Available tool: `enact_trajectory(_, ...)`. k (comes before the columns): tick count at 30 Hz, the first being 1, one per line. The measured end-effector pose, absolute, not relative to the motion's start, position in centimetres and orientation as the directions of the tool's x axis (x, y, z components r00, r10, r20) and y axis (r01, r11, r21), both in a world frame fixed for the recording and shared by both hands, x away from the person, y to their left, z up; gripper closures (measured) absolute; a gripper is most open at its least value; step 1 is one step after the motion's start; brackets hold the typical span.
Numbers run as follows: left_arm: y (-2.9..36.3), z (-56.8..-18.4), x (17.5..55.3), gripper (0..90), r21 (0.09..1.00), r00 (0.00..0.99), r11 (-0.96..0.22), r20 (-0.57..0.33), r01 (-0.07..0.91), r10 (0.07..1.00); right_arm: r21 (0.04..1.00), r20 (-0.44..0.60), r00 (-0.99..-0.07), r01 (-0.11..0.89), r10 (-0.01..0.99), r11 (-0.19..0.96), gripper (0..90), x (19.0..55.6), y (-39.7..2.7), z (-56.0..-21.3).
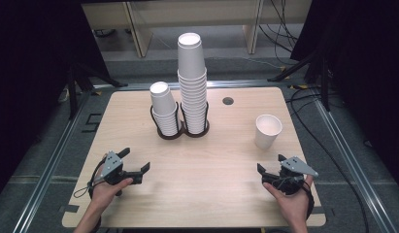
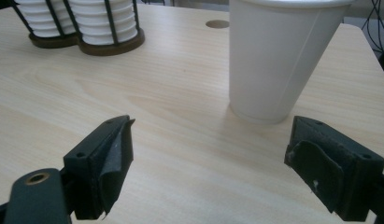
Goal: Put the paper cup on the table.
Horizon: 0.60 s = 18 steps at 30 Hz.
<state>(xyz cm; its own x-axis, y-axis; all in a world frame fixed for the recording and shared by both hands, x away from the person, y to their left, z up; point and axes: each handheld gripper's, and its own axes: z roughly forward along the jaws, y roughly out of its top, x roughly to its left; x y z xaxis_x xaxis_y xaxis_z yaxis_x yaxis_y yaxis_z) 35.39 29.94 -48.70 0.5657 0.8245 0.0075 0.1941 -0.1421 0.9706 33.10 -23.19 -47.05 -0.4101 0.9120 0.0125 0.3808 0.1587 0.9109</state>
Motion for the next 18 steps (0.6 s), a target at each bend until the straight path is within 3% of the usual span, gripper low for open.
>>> enact_trajectory(14, 30.1, -49.1, 35.3, 0.8, 0.964, 0.550, -0.149, 0.004, 0.220, 0.835, 0.951, -0.003, -0.416, 0.281, 0.909, 0.132, 14.9, 30.4, -22.6, -47.4)
enact_trajectory(18, 30.1, -49.2, 35.3, 0.8, 0.964, 0.555, -0.152, 0.004, 0.220, 0.832, 0.945, 0.018, -0.407, 0.304, 0.913, 0.117, 15.0, 30.4, -22.8, -47.3)
